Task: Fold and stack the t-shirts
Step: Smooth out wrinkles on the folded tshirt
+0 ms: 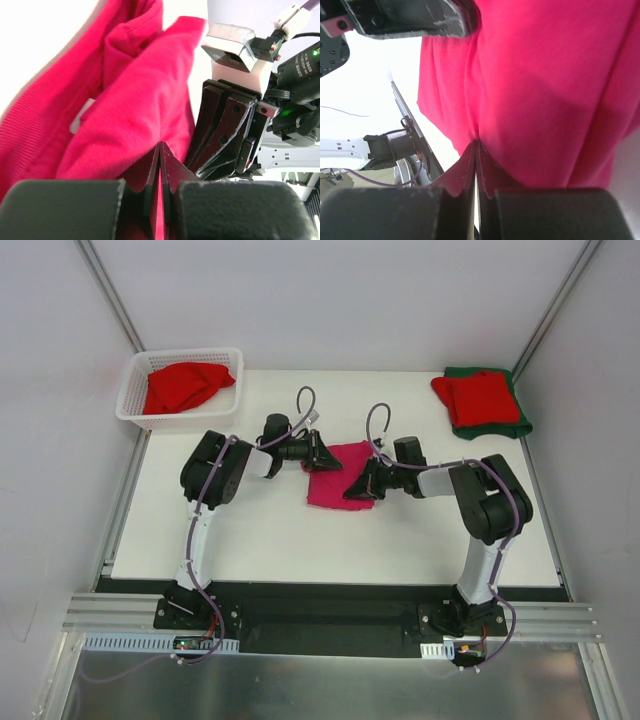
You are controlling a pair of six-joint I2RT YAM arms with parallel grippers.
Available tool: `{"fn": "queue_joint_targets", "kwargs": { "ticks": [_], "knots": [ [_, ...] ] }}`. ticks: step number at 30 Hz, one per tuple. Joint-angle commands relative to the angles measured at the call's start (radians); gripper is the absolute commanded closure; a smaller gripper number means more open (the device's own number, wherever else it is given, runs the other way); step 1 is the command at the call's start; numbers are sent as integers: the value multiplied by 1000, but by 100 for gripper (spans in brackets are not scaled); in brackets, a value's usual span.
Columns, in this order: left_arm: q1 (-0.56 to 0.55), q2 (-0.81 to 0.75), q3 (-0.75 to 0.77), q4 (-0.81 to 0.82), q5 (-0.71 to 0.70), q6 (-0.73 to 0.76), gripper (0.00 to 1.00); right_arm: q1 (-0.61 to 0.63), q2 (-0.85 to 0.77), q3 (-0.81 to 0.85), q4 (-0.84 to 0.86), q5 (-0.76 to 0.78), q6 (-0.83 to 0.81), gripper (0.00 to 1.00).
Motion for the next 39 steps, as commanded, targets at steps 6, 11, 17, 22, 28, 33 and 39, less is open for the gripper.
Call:
{"fn": "queue_joint_targets", "kwargs": {
  "ticks": [6,11,17,22,28,33,39],
  "knots": [
    [12,-269,-48,-52,4,36,100,4,-239,77,-261,44,-110,99],
    [12,-374,-131,-55,5,54,100,3,-249,137,-295,45,-125,99],
    [10,-458,-270,-28,5,79,100,-22,-158,223,-301,46,-140,99],
    [10,-492,-364,-29,-1,115,100,-62,-57,329,-315,43,-159,99],
    [10,-440,-381,20,-10,108,100,-77,43,431,-310,28,-156,99],
    [9,-380,-350,86,-4,63,100,-79,113,484,-297,2,-136,99],
    [-6,-291,-297,89,-2,53,100,-82,158,517,-277,-11,-108,99]
  ]
}}
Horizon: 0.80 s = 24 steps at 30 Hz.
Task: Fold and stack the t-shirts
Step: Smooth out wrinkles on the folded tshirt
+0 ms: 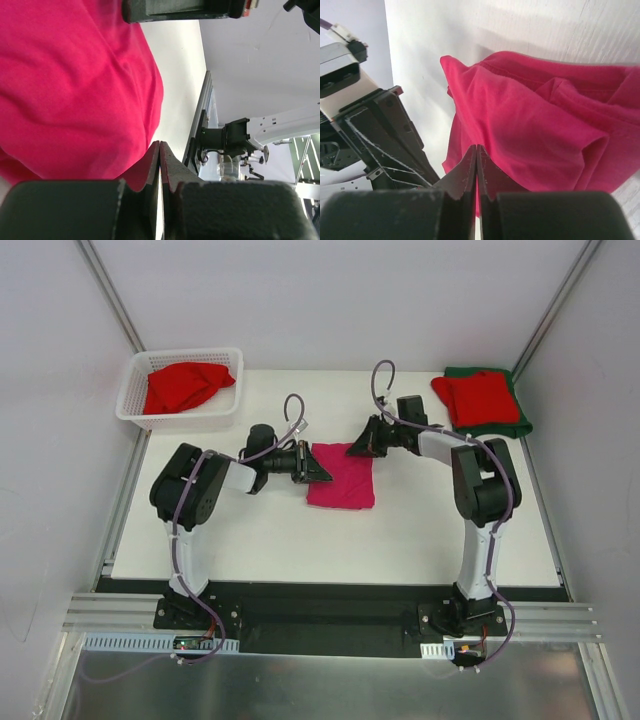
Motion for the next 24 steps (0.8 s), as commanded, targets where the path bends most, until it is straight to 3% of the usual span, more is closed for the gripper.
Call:
{"fn": "queue_joint_targets", "kwargs": {
  "ticks": [1,7,24],
  "knots": [
    [-9,63,71,47,6,-2,100,-3,31,54,37,-35,20,99],
    [-41,123,87,6,0,-23,100,-13,77,66,42,-37,38,99],
    [-44,39,-74,3,-17,35,100,-26,60,45,22,-37,23,99]
  ]
}}
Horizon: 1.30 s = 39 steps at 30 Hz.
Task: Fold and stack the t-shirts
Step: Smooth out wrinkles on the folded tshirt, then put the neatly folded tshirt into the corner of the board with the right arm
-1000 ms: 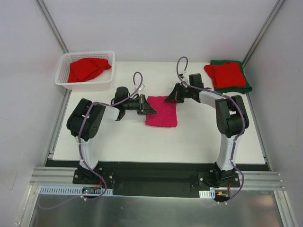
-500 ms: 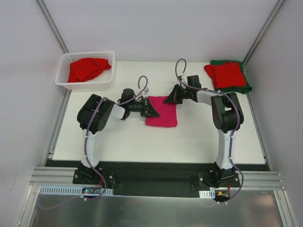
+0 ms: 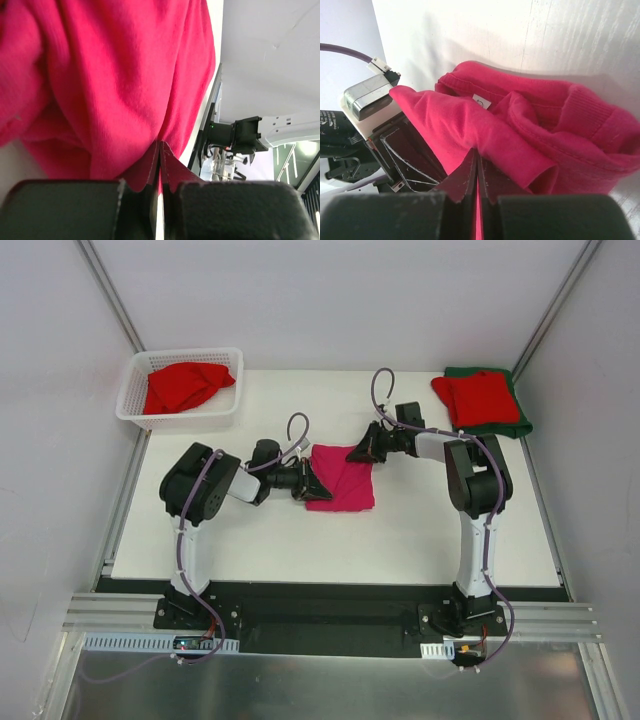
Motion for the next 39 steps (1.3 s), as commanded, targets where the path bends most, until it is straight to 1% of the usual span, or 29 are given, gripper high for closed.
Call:
{"fn": "queue_joint_targets", "kwargs": {
  "ticks": [1,3,5,6,8,10,11,13,14,15,16,17,18,21,22,25,32,39],
  "knots": [
    [-10,-73,-24,0,15,54,100,-9,-84,8,7,-8,-31,99],
    [-10,-131,-17,-3,21,49,100,-11,-133,-3,-5,3,-42,99],
    [-12,-179,-2,-24,23,54,100,-11,-219,-11,-39,21,-59,99],
    [-13,-231,5,-73,20,70,100,-15,-245,-11,-54,26,-66,99],
    [-13,-280,21,-127,17,93,100,-14,-320,-24,-100,35,-79,99],
    [-13,-342,23,-182,9,116,100,-17,-367,-52,-132,51,-88,96],
    [-13,-360,25,-202,6,138,98,-17,-406,-63,-158,52,-99,94],
    [-13,-397,26,-266,-6,164,93,-15,-445,-113,-175,69,-108,83],
    [-13,-408,23,-288,-16,193,87,-15,-485,-132,-203,81,-128,74],
    [-13,-425,23,-315,-22,208,81,-14,-502,-147,-217,92,-137,61],
    [-15,-431,20,-343,-29,218,79,-14,-522,-162,-227,110,-146,55],
    [-13,-437,9,-355,-36,230,74,-14,-540,-188,-258,124,-158,51],
    [-13,-451,5,-371,-42,239,64,-14,-577,-201,-270,135,-178,41],
    [-15,-484,-20,-417,-65,267,47,-14,-624,-242,-321,176,-215,31],
    [-15,-495,-26,-429,-74,273,41,-14,-650,-251,-330,190,-223,29],
    [-15,-523,-58,-463,-94,294,34,-14,-695,-287,-369,221,-241,26],
    [-13,-549,-129,-469,-121,305,33,-12,-753,-380,-384,267,-251,23],
    [-15,-546,-133,-469,-137,310,35,-12,-758,-435,-372,276,-246,23]
  ]
}}
